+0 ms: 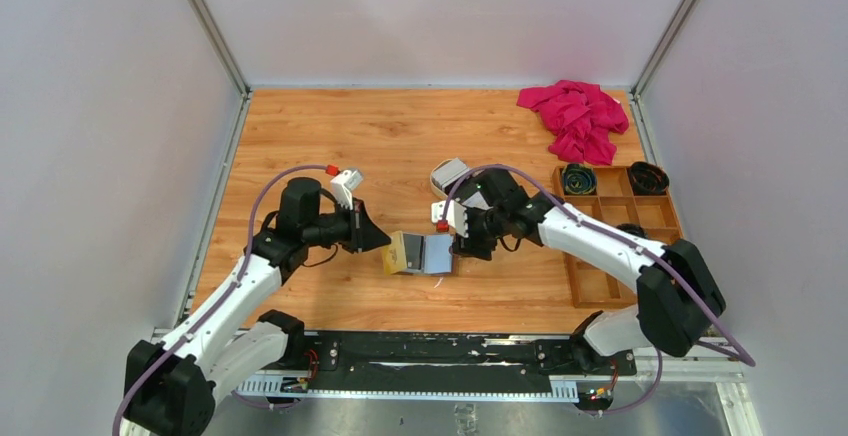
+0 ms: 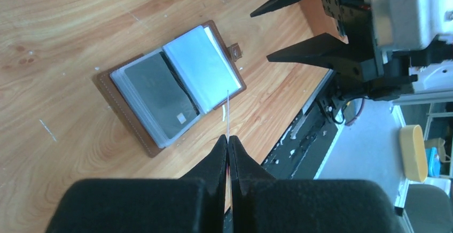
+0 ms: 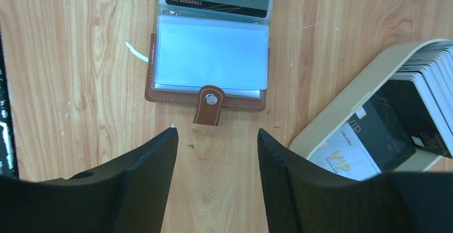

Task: Put the credit cards into the card holder
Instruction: Insert the credit card into the card holder.

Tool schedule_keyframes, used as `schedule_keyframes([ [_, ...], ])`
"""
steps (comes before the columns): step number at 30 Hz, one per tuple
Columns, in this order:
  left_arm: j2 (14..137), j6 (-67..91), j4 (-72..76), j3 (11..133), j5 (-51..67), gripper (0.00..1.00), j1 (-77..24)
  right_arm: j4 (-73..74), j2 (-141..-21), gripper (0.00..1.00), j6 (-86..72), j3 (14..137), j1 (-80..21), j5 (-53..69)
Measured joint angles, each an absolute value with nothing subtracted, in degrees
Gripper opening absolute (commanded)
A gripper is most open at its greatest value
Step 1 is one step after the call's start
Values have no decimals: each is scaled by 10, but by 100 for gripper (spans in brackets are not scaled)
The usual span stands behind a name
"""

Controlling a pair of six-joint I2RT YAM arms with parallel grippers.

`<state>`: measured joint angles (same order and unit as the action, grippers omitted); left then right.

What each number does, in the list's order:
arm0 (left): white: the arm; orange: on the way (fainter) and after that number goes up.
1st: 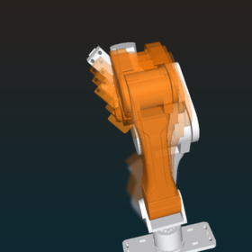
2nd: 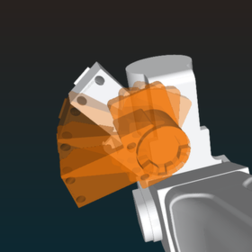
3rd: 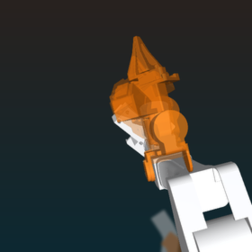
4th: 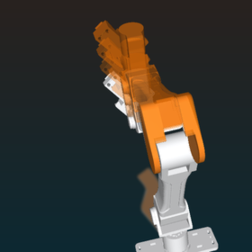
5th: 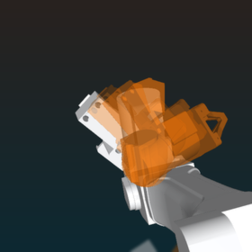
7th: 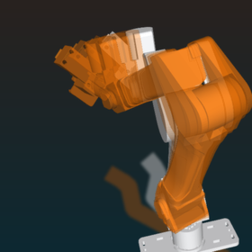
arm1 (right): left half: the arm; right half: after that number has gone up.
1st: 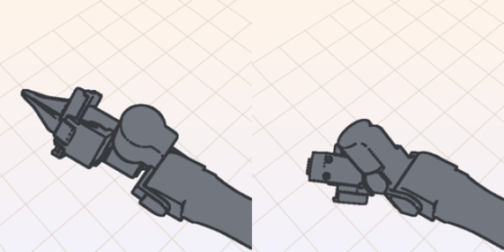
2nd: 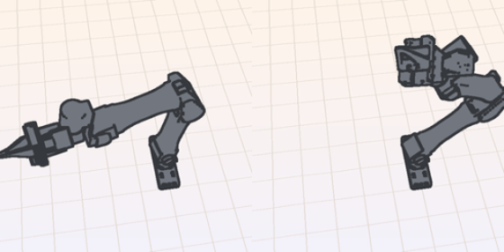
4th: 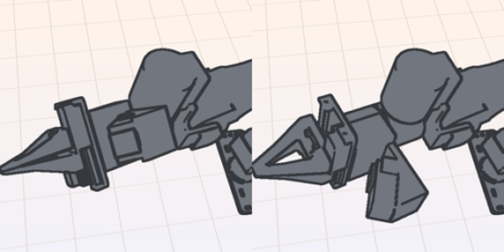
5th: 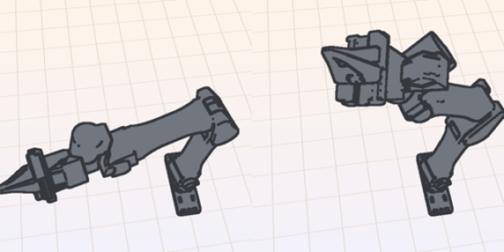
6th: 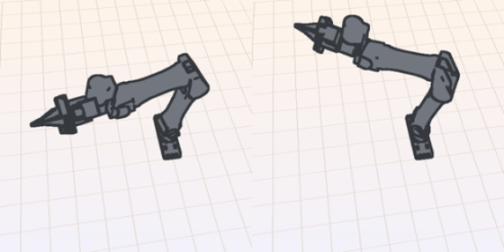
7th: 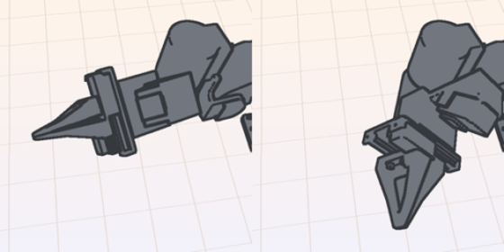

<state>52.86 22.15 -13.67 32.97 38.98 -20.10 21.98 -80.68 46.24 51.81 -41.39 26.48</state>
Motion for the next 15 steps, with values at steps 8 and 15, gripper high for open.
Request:
schedule_keyframes([
  [8,491,295,-50,292,368,0,-234,253,-766,60,447,534,-364,362],
  [15,509,319,-30,273,340,0,-271,287,-766,59,420,559,-324,451],
])
